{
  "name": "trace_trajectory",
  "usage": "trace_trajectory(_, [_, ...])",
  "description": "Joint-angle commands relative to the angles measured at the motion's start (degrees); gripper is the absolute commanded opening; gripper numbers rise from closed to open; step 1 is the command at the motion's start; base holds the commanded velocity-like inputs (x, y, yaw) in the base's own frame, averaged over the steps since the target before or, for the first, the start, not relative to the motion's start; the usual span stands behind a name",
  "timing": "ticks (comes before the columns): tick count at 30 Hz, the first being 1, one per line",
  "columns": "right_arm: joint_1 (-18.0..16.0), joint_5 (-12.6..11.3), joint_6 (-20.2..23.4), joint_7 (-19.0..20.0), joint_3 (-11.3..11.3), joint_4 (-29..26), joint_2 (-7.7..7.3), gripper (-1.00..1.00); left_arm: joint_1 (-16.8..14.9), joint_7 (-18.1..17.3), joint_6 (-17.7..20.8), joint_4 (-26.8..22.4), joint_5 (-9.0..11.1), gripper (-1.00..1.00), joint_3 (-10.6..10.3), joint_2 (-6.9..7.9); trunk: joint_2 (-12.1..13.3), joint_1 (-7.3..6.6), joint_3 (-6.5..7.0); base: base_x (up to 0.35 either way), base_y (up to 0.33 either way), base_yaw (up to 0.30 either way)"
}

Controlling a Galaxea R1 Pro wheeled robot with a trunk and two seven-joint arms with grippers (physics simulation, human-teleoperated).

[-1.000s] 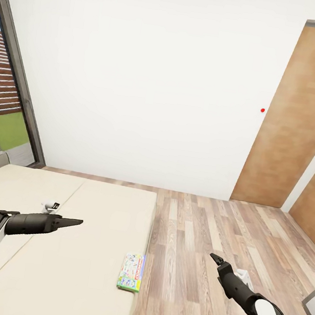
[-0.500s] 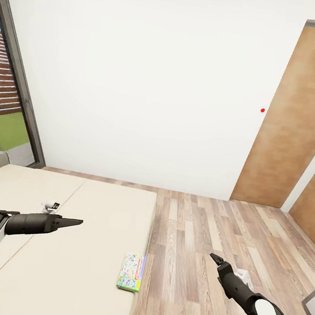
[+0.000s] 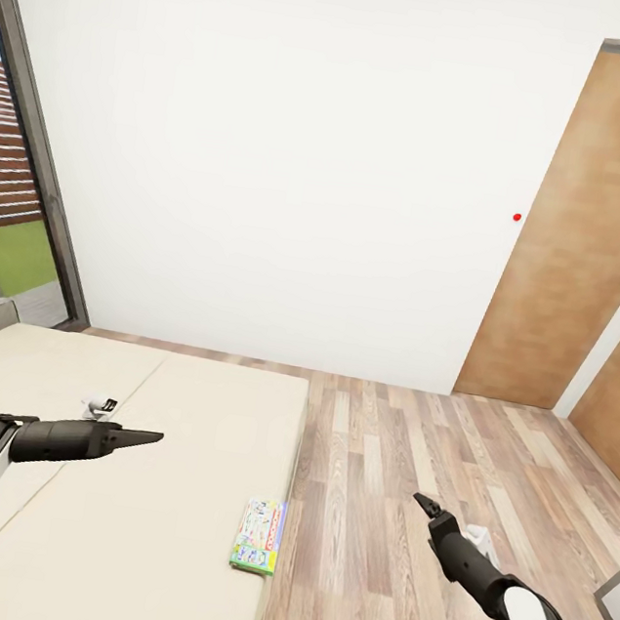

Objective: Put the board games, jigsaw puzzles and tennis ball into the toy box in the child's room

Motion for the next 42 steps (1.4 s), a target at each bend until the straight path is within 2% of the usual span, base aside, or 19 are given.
trace_trajectory(1, [-0.05, -0.57, 0.41, -0.16, 0.01, -0.29, -0.03, 1.0, -0.05, -0.21, 0.61, -0.01, -0.01, 1.0, -0.01, 0.01, -0.13, 0.04, -0.14, 0.0, 0.0, 0.018])
trace_trajectory(8, [-0.05, -0.21, 3.88, 1.7, 1.22, -4.01, -0.1, 1.0, -0.01, -0.21, 0.61, 0.0, -0.01, 1.0, -0.01, 0.02, -0.13, 0.04, -0.14, 0.0, 0.0, 0.18])
trace_trajectory(14, [-0.05, 0.08, 5.86, 2.0, 2.75, -4.92, -0.13, 1.0, -0.03, -0.21, 0.61, 0.0, -0.01, 1.0, -0.01, 0.01, -0.13, 0.04, -0.14, 0.0, 0.0, 0.262])
trace_trajectory(30, [-0.05, 0.38, 6.1, 2.17, 3.35, -5.13, -0.11, 1.0, -0.04, -0.21, 0.61, 0.01, -0.02, 1.0, -0.01, 0.01, -0.13, 0.04, -0.14, 0.0, 0.0, 0.258])
trace_trajectory(42, [-0.05, 0.38, 6.05, 2.17, 3.36, -5.12, -0.05, 1.0, -0.04, -0.21, 0.61, 0.01, -0.01, 1.0, -0.01, 0.01, -0.13, 0.04, -0.14, 0.0, -0.114, 0.042])
